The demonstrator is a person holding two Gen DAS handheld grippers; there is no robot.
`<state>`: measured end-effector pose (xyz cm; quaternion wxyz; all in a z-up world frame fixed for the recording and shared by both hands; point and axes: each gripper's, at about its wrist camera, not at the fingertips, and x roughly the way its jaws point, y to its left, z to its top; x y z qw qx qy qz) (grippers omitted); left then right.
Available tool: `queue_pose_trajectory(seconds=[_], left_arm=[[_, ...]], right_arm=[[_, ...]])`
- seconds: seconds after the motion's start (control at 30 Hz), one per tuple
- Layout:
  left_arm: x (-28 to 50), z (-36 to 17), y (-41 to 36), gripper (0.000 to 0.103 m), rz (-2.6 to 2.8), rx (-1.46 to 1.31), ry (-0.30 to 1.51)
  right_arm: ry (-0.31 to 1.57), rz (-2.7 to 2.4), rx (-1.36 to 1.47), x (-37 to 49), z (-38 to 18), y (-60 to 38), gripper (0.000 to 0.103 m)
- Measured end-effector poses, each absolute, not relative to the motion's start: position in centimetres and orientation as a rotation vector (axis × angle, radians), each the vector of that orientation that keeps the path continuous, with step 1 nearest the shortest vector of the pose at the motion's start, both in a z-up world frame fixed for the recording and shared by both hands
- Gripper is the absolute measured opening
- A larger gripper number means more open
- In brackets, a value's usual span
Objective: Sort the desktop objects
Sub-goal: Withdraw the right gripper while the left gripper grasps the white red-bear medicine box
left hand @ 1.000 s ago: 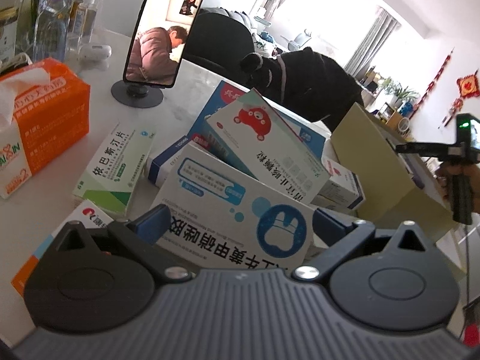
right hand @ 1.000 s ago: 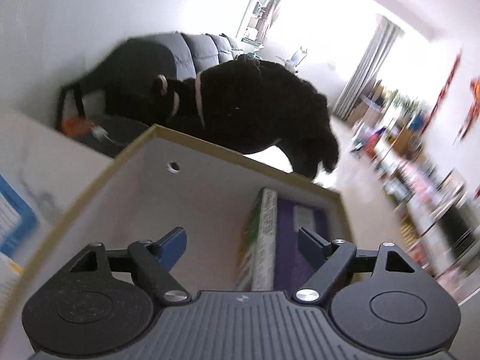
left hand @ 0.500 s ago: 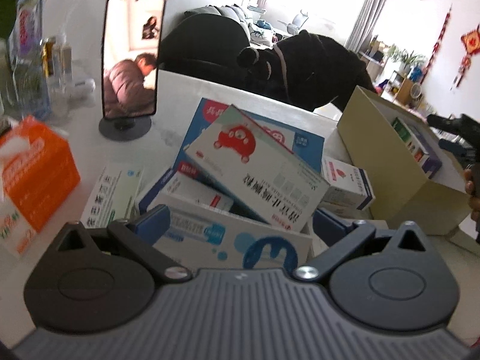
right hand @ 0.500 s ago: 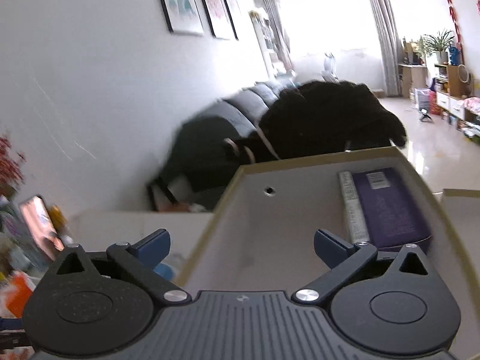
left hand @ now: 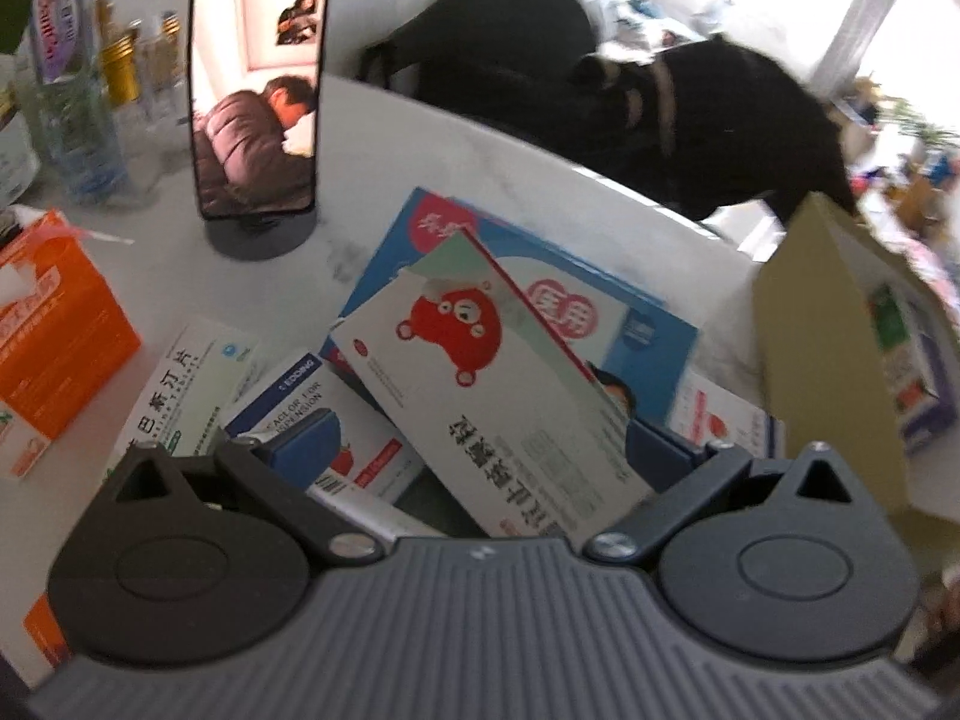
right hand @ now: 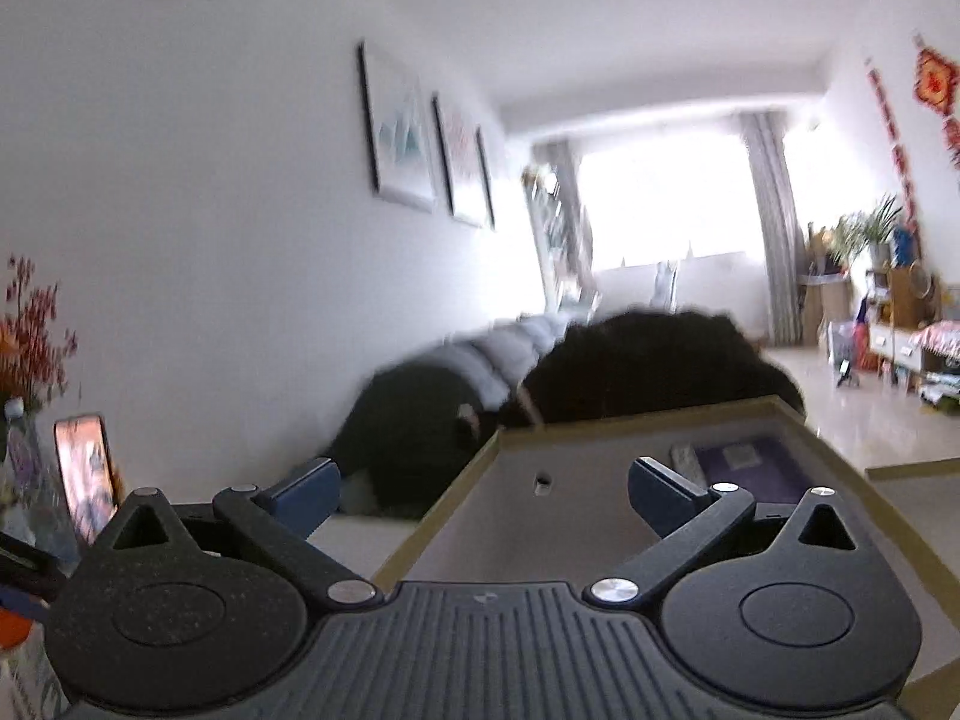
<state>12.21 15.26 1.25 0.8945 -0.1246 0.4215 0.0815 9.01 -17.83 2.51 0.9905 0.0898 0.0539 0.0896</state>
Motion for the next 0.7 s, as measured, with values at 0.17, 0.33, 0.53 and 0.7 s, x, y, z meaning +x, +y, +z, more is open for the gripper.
queue_pose_trajectory(seconds=[0.17,0.33,0.53,0.7], left_arm=[[14.2,1.1,14.1,0.103,0.242,-0.295,0.892],[15.0,0.4,12.8,0.103,0.337,-0.276,0.902],[14.7,-0.5,12.4,0.103,0.414,-0.311,0.862],[13.0,-0.1,14.0,0.085,0.434,-0.446,0.737]], right_arm=[[0.015,0.179,0.276,8.4,2.1,-19.3,0.103],[0.008,0.201,0.357,8.5,1.6,-20.4,0.103],[0.018,0.227,0.327,8.3,1.3,-19.9,0.103],[0.022,0.219,0.342,8.2,0.9,-19.8,0.103]])
